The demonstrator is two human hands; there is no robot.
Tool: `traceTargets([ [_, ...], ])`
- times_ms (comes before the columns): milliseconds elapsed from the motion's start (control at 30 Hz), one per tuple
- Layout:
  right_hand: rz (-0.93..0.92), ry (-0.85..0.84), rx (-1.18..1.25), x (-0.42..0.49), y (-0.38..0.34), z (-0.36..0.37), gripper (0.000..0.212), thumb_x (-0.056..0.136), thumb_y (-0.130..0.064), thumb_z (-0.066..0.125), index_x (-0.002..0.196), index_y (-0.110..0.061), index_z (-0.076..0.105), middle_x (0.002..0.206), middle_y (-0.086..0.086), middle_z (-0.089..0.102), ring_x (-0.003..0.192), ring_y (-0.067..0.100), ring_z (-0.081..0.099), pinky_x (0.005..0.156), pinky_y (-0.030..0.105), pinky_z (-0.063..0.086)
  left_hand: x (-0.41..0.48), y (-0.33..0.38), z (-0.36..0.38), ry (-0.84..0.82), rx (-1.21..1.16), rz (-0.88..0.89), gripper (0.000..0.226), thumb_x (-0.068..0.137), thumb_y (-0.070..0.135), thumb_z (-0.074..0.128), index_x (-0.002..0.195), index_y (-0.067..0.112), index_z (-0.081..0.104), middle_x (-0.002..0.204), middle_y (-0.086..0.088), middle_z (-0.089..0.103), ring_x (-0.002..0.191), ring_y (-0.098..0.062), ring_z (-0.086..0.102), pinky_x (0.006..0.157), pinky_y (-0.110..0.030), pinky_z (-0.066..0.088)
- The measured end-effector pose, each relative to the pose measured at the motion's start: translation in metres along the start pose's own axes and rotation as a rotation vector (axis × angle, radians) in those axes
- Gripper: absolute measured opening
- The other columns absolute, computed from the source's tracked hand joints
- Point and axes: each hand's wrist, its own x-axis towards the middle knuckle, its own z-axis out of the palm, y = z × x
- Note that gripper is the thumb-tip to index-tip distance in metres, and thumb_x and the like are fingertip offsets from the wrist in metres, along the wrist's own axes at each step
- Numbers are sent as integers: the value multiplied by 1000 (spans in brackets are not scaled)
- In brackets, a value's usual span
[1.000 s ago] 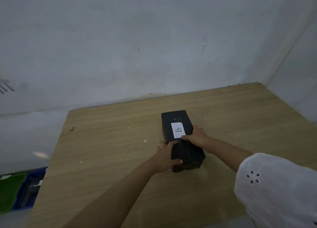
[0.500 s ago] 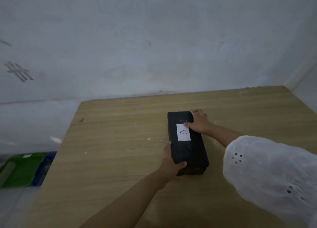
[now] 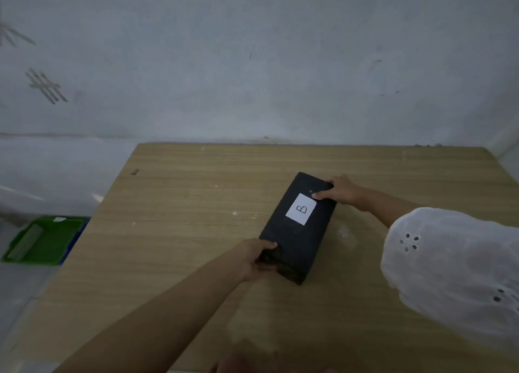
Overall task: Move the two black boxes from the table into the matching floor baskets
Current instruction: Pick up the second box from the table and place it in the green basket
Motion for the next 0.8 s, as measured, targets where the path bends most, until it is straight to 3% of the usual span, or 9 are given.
traceTargets([
  [33,25,4,16,-6,7,-3,44,79,-34,73,110,-9,55,122,14,56,94,20,56,71,28,46,3,4,1,42,-21,36,13,88,5,55,101,5,51,90,-15,51,86,-28,54,87,-41,46],
  [100,85,15,36,-15,21,-6,51,79,-38,71,117,-9,52,118,10,54,103,25,54,79,35,46,10,12,1,108,-70,140,24,89,4,54,113,3,53,91,-12,53,84,-24,53,87,-41,46],
  [200,146,14,120,-28,38,-7,50,78,-42,71,112,-14,49,117,6,54,108,25,52,83,40,44,19,12,0,137,-104,231,49,89,12,55,136,9,40,109,-10,55,94,-25,54,80,-40,47],
  [267,175,0,194,-36,45,-3,52,77,-45,71,112,-16,46,118,4,53,109,23,51,85,40,43,22,6,0,126,-122,227,53,88,22,58,137,17,38,115,-7,56,92,-24,56,74,-38,49],
  [333,210,-3,276,-44,51,2,54,75,-48,71,111,-19,43,117,3,52,108,22,50,86,41,43,22,-1,2,91,-123,207,52,86,32,60,134,26,39,104,-1,58,84,-21,57,63,-35,49],
  [433,236,-20,372,-56,55,10,60,74,-51,71,115,-19,40,118,3,52,108,23,51,86,43,45,22,-1,3,8,-176,215,54,84,31,64,131,35,37,96,1,60,82,-25,61,55,-36,51],
  [567,130,64,480,-71,41,17,56,78,-52,67,116,-26,35,102,-12,48,93,15,52,74,39,42,17,17,-4,-50,-195,320,56,85,22,64,134,32,38,104,-5,64,83,-27,65,53,-39,56],
  [667,-6,175,646,-81,17,12,50,81,-47,64,115,-22,37,108,-7,52,90,11,56,59,34,43,4,42,-9,-119,-198,410,52,86,19,61,133,29,40,116,-7,63,87,-26,65,55,-43,59],
  [800,-133,279,790,-94,-28,-3,36,86,-40,62,101,-22,35,106,-6,53,92,17,59,66,45,52,-26,87,-17,-194,-123,565,51,86,20,61,130,33,40,117,0,64,92,-22,65,63,-44,59],
])
